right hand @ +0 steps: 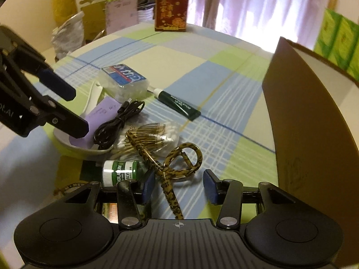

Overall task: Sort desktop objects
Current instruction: 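Grasp the purple tube with the left tool while the right tool grasps the gold hair clip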

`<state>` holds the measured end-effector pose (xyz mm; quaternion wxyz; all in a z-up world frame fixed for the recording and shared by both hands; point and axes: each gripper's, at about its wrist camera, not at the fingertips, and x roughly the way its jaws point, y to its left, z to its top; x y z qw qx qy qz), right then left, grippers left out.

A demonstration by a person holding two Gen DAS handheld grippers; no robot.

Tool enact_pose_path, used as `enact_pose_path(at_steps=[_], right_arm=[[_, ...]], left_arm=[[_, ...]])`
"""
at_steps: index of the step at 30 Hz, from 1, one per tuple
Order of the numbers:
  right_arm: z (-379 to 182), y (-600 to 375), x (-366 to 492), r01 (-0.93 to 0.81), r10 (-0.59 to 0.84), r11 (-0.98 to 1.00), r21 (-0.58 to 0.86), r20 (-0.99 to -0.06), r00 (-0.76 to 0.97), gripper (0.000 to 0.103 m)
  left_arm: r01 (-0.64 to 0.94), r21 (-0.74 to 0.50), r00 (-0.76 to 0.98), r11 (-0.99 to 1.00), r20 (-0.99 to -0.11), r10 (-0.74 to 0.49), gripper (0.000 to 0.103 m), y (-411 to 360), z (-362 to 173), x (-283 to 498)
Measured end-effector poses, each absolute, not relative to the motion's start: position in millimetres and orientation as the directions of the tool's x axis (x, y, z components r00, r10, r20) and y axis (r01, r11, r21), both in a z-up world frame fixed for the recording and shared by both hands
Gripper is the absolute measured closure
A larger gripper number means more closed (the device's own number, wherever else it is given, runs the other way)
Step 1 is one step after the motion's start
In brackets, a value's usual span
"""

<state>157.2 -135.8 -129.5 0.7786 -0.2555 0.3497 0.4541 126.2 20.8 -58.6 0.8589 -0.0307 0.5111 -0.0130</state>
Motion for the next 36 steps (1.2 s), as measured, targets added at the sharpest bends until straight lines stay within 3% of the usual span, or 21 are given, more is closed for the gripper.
enact_pose_path(at_steps=[2, 3, 4, 7, 11, 19, 26, 28, 31, 36], right_arm=[[-132, -135, 158, -0.888, 0.529, 0.453, -0.073, -0.78, 0.335, 0.06], [-133, -136, 159, -0.891, 0.531, 0.451, -0.057, -0.785, 0.319, 0.077], [-133, -136, 159, -0.887, 0.526, 0.46, -0.045, -0.79, 0.313, 0.086], [-131, -141, 162, -0.85, 0.494, 0.525, -0.044, -0.798, 0.346, 0.098], [-126, -157, 165, -0.805, 0.463, 0.592, -0.017, -0.811, 0.358, 0.1], [-119, -179, 154, -0.774, 0.449, 0.633, 0.018, -0.823, 0.348, 0.1], [-113, -185, 140, -0.781, 0.443, 0.624, 0.021, -0.833, 0.332, 0.1], [-111, -185, 138, -0.782, 0.441, 0.623, 0.003, -0.827, 0.348, 0.091], [-108, -184, 136, -0.768, 0.428, 0.64, -0.042, -0.81, 0.401, 0.027], [-108, -183, 143, -0.752, 0.43, 0.658, -0.047, -0.796, 0.426, 0.027]], left_arm=[[-0.01, -0.066, 0.473, 0.998, -0.879, -0.054, 0.041, 21, -60, 128], [-0.008, -0.066, 0.472, 0.998, -0.88, -0.054, 0.041, 20, -61, 129], [-0.006, -0.066, 0.471, 0.998, -0.88, -0.056, 0.041, 20, -61, 130], [0.0, -0.063, 0.461, 0.998, -0.886, -0.056, 0.045, 19, -65, 133], [0.007, -0.07, 0.445, 0.997, -0.893, -0.066, 0.054, 18, -70, 136], [-0.018, -0.1, 0.402, 0.995, -0.912, -0.085, 0.054, 22, -85, 147], [0.039, -0.083, 0.393, 0.996, -0.915, -0.091, 0.072, 29, -89, 138], [0.043, -0.076, 0.384, 0.996, -0.919, -0.087, 0.075, 35, -90, 132], [0.017, -0.089, 0.38, 0.996, -0.921, -0.089, 0.076, 43, -92, 132], [0.04, -0.055, 0.406, 0.998, -0.911, -0.067, 0.073, 34, -94, 144]])
